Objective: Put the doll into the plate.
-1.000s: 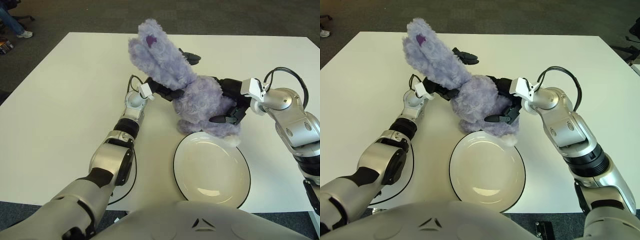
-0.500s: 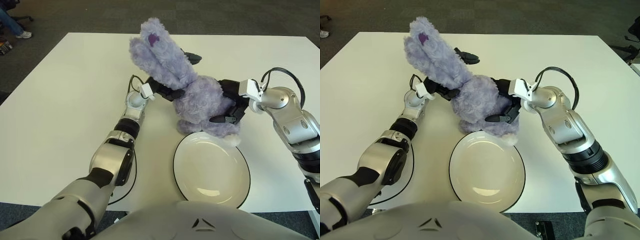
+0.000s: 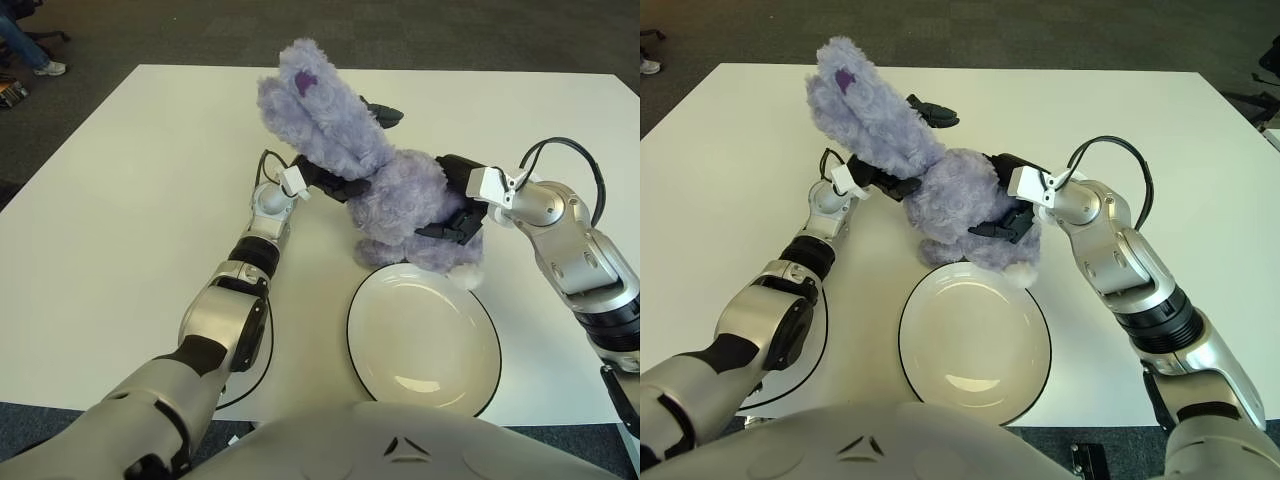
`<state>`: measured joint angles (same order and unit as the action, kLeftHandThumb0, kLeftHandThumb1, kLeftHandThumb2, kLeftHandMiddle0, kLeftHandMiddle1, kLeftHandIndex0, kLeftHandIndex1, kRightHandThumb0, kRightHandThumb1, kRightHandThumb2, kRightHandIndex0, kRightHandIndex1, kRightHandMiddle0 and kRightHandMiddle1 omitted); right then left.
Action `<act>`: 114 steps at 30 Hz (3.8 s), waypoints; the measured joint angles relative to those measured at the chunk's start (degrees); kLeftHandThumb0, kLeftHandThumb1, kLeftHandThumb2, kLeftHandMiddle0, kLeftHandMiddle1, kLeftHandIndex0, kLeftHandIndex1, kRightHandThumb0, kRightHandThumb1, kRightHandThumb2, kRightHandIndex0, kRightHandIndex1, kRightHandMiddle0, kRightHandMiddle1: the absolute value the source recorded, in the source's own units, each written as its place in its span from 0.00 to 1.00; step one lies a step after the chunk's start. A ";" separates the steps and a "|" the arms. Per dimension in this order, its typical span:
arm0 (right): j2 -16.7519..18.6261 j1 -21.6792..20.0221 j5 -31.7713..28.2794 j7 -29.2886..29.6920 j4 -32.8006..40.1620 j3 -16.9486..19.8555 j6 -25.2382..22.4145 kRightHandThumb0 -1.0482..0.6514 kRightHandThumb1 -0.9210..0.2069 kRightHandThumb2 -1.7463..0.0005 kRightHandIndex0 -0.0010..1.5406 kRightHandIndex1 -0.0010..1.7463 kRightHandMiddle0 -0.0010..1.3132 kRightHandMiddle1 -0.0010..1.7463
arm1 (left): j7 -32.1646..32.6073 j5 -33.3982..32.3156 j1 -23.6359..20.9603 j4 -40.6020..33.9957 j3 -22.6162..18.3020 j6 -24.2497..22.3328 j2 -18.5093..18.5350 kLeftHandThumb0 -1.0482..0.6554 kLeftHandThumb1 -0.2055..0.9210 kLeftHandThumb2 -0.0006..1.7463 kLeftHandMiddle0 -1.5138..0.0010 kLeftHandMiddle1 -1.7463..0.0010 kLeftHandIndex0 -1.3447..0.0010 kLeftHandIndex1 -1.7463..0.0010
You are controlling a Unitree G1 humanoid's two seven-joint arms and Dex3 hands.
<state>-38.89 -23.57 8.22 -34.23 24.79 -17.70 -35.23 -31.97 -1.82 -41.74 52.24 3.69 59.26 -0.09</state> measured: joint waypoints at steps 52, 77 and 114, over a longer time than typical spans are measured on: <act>4.36 4.45 -3.99 5.03 2.48 12.84 -8.48 0.61 0.79 0.08 0.48 0.98 0.56 0.96 | -11.58 -14.96 -0.60 -2.02 -2.13 -8.70 -2.04 0.03 1.00 0.37 0.87 0.62 1.00 0.63; 2.03 3.21 -3.46 6.75 8.14 16.41 -17.27 0.61 0.77 0.09 0.46 0.98 0.54 0.97 | -3.16 -6.51 -2.34 2.29 -4.50 -13.65 3.31 0.00 1.00 0.68 0.85 0.65 1.00 0.86; 3.29 2.86 -27.88 0.27 10.85 30.14 -15.01 0.61 0.75 0.16 0.50 1.00 0.59 0.79 | 19.90 12.09 -4.89 13.88 1.78 -27.47 4.44 0.07 1.00 0.62 0.79 0.50 1.00 0.62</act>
<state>-35.60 -20.71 -19.66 -33.96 35.64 12.44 -50.24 -12.08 10.27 -46.64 66.12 5.47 31.78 4.35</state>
